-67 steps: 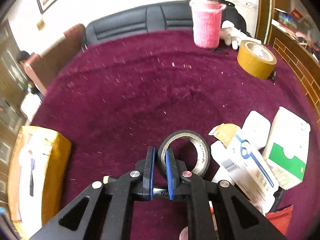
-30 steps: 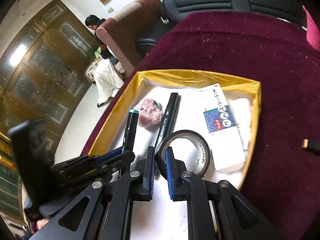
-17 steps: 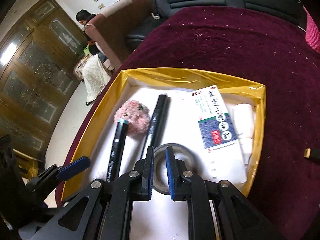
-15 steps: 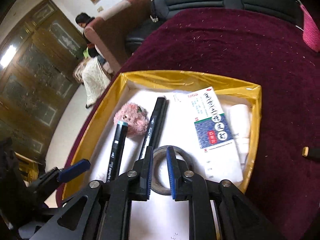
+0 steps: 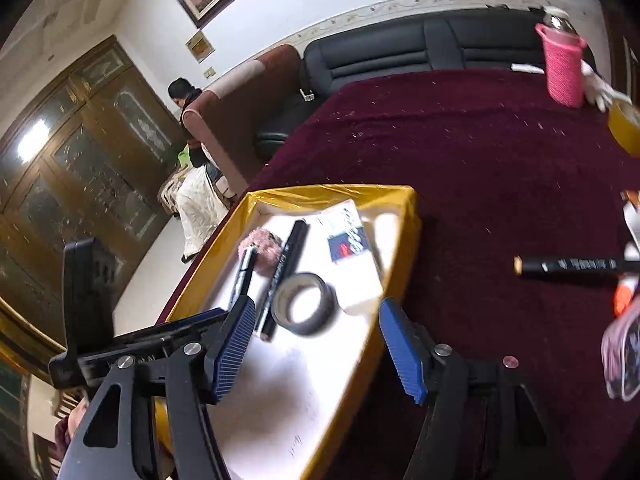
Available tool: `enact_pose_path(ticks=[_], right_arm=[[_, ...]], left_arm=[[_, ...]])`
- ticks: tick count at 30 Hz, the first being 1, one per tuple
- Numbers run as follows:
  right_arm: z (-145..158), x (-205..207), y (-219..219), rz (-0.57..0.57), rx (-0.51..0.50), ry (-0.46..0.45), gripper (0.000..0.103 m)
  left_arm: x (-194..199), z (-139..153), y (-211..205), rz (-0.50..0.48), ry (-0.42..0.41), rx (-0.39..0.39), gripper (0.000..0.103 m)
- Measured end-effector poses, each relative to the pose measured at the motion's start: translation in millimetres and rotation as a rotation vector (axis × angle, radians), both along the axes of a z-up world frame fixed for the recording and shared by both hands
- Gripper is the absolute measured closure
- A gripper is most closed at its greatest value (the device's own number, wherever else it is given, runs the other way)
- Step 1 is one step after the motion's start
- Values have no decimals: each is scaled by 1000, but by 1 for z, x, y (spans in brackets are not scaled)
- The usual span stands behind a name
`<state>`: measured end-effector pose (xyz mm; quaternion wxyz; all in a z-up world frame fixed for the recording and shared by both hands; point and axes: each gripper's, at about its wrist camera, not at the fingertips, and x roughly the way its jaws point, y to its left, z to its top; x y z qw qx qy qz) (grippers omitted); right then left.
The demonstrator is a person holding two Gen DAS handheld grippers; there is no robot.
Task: Organize objects
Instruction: 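Grasp the yellow-capped black marker with the left tool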
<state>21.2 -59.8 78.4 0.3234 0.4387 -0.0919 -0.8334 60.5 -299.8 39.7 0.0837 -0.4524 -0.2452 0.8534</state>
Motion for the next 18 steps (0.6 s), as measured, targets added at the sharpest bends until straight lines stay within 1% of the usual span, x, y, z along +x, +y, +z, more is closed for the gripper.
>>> enact_pose_path(ticks=[4, 5, 7, 8, 9, 10, 11, 13, 14, 15, 16, 17, 18], right_arm=[[2, 1, 29, -37, -24, 1, 33], [5, 3, 40, -53, -27, 11, 32], [11, 5, 58, -80, -26, 37, 29], [17, 8, 72, -106, -14, 71, 26], [22, 11, 83, -132, 7, 106, 23], [26, 12, 90, -156, 30, 138, 21], [33, 17, 99, -196, 70, 192, 18], [47, 30, 119, -294, 155, 339, 12], [54, 39, 133, -353, 182, 429, 4], [56, 44, 144, -385, 179, 472, 0], [57, 48, 157, -412, 156, 504, 0], [55, 47, 169, -436, 134, 500, 0], [51, 40, 184, -465, 132, 455, 0]], left_arm=[[12, 24, 7, 80, 52, -110, 34], [18, 32, 9, 108, 62, -154, 33], [29, 44, 17, 134, 84, -221, 30], [37, 54, 26, 135, 114, -268, 25], [41, 61, 34, 128, 138, -295, 20], [46, 68, 45, 113, 168, -323, 17], [50, 76, 59, 83, 203, -354, 14], [51, 85, 90, 3, 245, -402, 10], [51, 87, 104, -41, 255, -422, 10], [48, 87, 117, -80, 259, -435, 10], [44, 85, 135, -132, 257, -452, 10], [39, 82, 150, -164, 251, -466, 10], [35, 80, 162, -190, 244, -478, 10]])
